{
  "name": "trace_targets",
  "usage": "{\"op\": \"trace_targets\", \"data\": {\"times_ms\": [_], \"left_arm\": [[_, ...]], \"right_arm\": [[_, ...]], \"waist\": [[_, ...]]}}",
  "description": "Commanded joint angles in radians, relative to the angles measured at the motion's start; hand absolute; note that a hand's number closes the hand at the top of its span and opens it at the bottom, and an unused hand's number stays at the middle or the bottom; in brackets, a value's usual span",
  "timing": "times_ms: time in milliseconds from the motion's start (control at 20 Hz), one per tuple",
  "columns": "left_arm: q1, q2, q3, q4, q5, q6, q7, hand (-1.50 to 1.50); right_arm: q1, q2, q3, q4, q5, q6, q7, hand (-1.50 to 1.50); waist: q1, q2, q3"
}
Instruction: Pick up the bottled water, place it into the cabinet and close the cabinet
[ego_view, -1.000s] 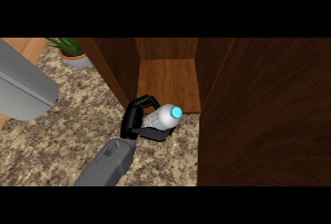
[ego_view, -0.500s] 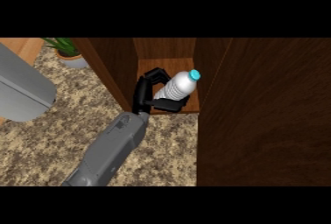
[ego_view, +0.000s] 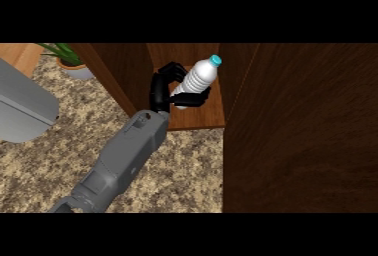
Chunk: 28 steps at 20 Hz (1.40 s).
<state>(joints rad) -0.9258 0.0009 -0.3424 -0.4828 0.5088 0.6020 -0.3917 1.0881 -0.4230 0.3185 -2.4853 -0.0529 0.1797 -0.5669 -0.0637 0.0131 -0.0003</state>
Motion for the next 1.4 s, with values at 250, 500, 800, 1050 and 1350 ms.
{"op": "trace_targets", "data": {"times_ms": [250,500,800,1050,1350], "left_arm": [[-0.166,0.014,-0.027,0.266,-0.12,0.228,0.007,-1.5],[-0.17,0.017,-0.007,0.328,-0.125,0.259,-0.041,-1.5],[-0.214,0.017,0.081,0.238,-0.058,0.14,-0.146,-1.5],[-0.157,0.0,0.174,0.103,0.032,-0.05,-0.316,1.5],[-0.13,-0.001,0.13,0.08,0.085,-0.126,-0.307,1.5]], "right_arm": [[0.007,-0.002,-0.01,-0.072,-0.088,0.031,0.027,-1.5],[0.026,-0.005,-0.009,-0.088,-0.081,0.044,0.024,-1.5],[-0.012,0.005,-0.005,-0.041,-0.068,0.052,0.024,-1.5],[-0.002,0.009,-0.002,-0.052,-0.064,0.057,0.022,-1.5],[0.046,0.002,0.042,-0.127,-0.036,0.069,0.049,-1.5]], "waist": [[-0.015,0.015,0.0],[-0.017,0.015,-0.001],[-0.013,0.015,-0.002],[0.007,0.009,-0.003],[0.004,-0.007,-0.001]]}}
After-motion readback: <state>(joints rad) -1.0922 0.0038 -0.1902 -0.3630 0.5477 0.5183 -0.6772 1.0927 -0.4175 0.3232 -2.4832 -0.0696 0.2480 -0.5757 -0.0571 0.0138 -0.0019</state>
